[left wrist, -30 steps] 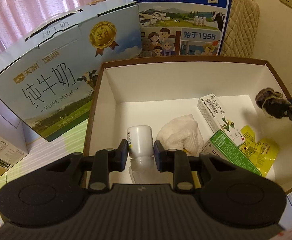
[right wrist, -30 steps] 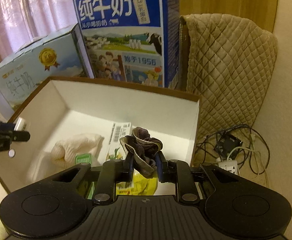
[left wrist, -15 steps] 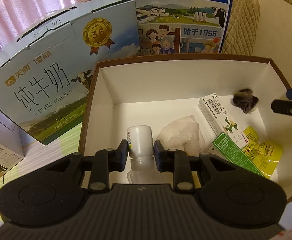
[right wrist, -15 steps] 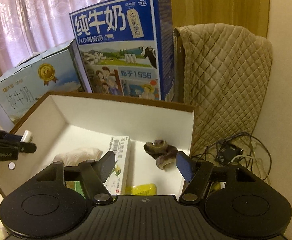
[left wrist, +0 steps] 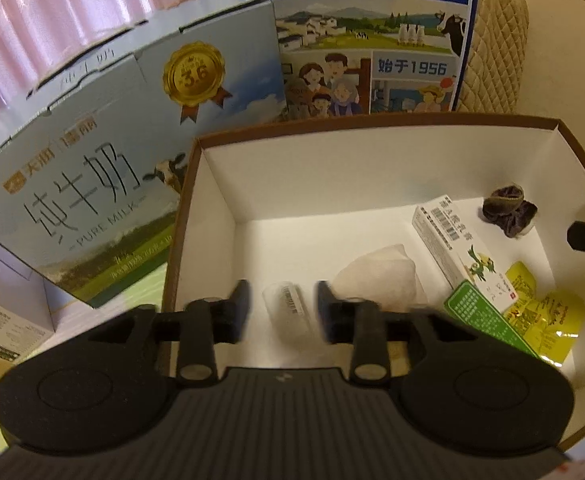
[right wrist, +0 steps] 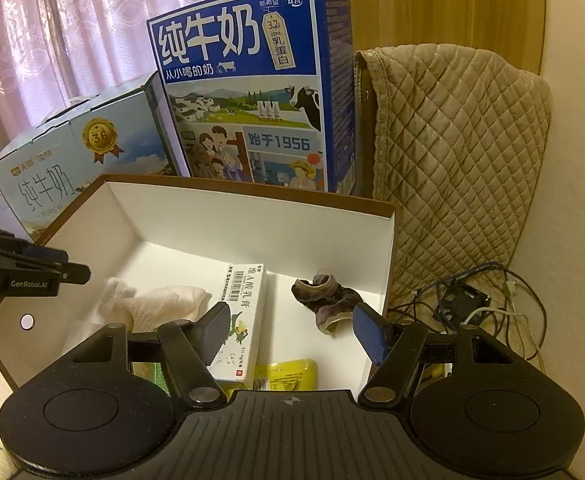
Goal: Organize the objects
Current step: 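Open the right tool dropping the scrunchie while the left tool releases the bottle inside, then move both tools back from the brown box toward the tube and candy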
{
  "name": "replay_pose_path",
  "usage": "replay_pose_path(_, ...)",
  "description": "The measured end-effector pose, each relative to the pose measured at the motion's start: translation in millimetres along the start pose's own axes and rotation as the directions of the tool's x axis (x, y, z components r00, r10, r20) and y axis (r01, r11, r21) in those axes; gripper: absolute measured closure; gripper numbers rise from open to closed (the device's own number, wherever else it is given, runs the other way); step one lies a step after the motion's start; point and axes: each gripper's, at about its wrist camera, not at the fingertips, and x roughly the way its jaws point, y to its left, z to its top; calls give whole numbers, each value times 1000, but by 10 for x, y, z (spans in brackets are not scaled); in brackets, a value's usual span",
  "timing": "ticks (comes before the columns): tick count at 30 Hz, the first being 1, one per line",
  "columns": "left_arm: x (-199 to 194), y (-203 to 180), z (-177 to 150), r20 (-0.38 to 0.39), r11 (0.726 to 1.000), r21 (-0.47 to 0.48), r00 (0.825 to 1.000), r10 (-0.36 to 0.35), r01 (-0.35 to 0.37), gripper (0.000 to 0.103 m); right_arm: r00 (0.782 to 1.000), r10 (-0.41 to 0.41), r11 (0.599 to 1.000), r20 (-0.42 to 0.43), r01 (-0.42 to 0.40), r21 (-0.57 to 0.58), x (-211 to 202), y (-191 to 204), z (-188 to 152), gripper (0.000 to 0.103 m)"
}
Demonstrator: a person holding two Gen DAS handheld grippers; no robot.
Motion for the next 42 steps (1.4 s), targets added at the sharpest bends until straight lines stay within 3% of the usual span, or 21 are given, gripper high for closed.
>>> replay_pose_path(1,-11,3,5,8,1000,0,1000,5,-5,42,1000,0,1000,1,0,1,-4,2,0,38)
replay_pose_path(2,-26,8,7,16,1000,2,1000,7,-7,37,1000,1,1000,2,-1,1,-14,6,-2,38)
replay_pose_path(9,-151,63,-28,25,1000,-15,1000,-4,4,26,1000,13,1000,9,-13,1,-121,49,-55,36)
replay_pose_path(24,-840,105,-330,64,992,-102,995,-71,77,22,997,48,998,53,-49,27,-706,157,-265,33)
replay_pose_path(42,-1844,-67,-1068,91,979,-176,992,-86,101,22,990,113,993,90,-116,34,-1541,468,-716,32)
